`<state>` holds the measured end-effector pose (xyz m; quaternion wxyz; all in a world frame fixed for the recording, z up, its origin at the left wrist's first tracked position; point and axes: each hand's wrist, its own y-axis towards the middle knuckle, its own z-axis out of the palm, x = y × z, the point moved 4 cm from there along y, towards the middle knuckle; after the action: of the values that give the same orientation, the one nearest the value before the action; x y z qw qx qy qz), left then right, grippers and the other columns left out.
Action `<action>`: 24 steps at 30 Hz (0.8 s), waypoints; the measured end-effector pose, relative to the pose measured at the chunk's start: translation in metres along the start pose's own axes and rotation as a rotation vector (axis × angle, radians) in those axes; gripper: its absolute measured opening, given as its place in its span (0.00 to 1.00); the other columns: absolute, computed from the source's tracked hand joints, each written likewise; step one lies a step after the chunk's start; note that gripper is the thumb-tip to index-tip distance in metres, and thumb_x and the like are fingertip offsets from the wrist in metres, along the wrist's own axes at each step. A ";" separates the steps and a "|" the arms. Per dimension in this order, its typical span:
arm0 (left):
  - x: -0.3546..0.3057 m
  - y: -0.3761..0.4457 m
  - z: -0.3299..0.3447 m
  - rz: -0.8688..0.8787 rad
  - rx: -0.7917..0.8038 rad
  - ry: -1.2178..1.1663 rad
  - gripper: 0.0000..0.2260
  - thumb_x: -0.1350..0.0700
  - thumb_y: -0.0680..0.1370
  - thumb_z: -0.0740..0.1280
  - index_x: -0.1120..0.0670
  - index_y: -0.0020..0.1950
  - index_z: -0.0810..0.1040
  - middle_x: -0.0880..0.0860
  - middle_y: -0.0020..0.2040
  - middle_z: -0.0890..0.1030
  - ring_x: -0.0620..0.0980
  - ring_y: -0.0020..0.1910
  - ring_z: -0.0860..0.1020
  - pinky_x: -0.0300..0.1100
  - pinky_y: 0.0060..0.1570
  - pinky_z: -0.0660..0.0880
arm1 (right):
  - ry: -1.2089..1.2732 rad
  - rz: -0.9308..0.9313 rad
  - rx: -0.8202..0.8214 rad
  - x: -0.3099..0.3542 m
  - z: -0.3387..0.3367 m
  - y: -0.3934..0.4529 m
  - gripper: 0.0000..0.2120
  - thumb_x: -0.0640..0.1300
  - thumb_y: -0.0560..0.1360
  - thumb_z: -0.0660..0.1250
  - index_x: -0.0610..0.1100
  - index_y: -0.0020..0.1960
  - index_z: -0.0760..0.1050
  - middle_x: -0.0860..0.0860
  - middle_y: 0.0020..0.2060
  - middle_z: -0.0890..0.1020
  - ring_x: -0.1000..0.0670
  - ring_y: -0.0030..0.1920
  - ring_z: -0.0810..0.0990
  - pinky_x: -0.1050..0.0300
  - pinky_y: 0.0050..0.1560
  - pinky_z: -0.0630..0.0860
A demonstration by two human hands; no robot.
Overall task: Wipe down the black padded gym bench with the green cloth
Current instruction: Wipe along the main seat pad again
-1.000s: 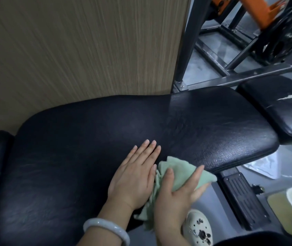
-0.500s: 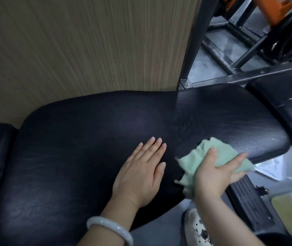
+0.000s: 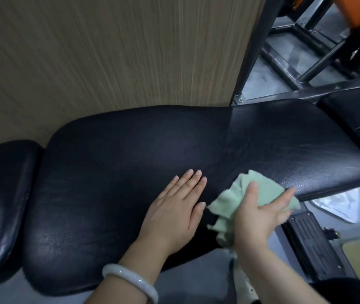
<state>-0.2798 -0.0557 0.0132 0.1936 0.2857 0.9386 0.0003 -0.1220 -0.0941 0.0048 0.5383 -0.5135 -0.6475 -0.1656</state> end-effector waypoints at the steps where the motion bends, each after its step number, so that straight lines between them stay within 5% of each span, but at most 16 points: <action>1: 0.001 -0.003 -0.001 -0.010 0.000 0.003 0.23 0.47 0.82 0.49 0.53 0.74 0.65 0.47 0.75 0.63 0.42 0.75 0.55 0.41 0.72 0.49 | 0.003 0.003 -0.021 0.004 -0.003 0.009 0.35 0.57 0.78 0.61 0.61 0.77 0.42 0.42 0.77 0.40 0.41 0.75 0.57 0.50 0.67 0.60; 5: 0.004 -0.013 -0.003 -0.022 -0.010 -0.009 0.23 0.47 0.82 0.48 0.52 0.75 0.63 0.45 0.75 0.60 0.39 0.75 0.52 0.39 0.73 0.47 | 0.043 0.004 -0.055 0.011 -0.006 0.022 0.35 0.59 0.78 0.60 0.62 0.77 0.41 0.43 0.77 0.39 0.40 0.71 0.64 0.56 0.58 0.62; 10: 0.008 -0.014 -0.005 -0.062 -0.048 -0.121 0.24 0.47 0.81 0.47 0.53 0.73 0.67 0.46 0.74 0.64 0.38 0.74 0.56 0.39 0.73 0.51 | -0.021 -0.040 0.007 -0.007 0.010 -0.029 0.34 0.57 0.78 0.61 0.63 0.76 0.46 0.46 0.78 0.40 0.43 0.75 0.55 0.49 0.68 0.61; 15: 0.010 -0.013 -0.007 -0.066 -0.048 -0.189 0.26 0.45 0.80 0.43 0.53 0.74 0.65 0.44 0.74 0.62 0.36 0.74 0.54 0.36 0.73 0.47 | 0.025 -0.079 0.069 -0.028 0.024 -0.089 0.35 0.54 0.76 0.65 0.66 0.75 0.48 0.46 0.77 0.42 0.45 0.74 0.56 0.50 0.71 0.61; 19: 0.009 -0.016 -0.006 -0.040 -0.060 -0.152 0.24 0.48 0.81 0.48 0.55 0.72 0.68 0.47 0.73 0.65 0.38 0.73 0.56 0.38 0.73 0.49 | 0.023 -0.027 0.108 -0.024 0.015 -0.066 0.36 0.54 0.77 0.65 0.64 0.76 0.47 0.46 0.77 0.41 0.45 0.74 0.57 0.55 0.66 0.60; 24: 0.008 -0.020 -0.006 -0.058 -0.074 -0.138 0.23 0.48 0.81 0.48 0.54 0.72 0.68 0.46 0.73 0.65 0.39 0.74 0.56 0.38 0.73 0.49 | 0.015 0.012 0.006 0.001 0.002 -0.006 0.36 0.59 0.77 0.62 0.62 0.77 0.43 0.44 0.78 0.42 0.41 0.75 0.58 0.48 0.69 0.60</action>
<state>-0.2987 -0.0677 0.0134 0.2680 0.2504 0.9303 0.0099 -0.1279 -0.0951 0.0070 0.5455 -0.5146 -0.6408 -0.1643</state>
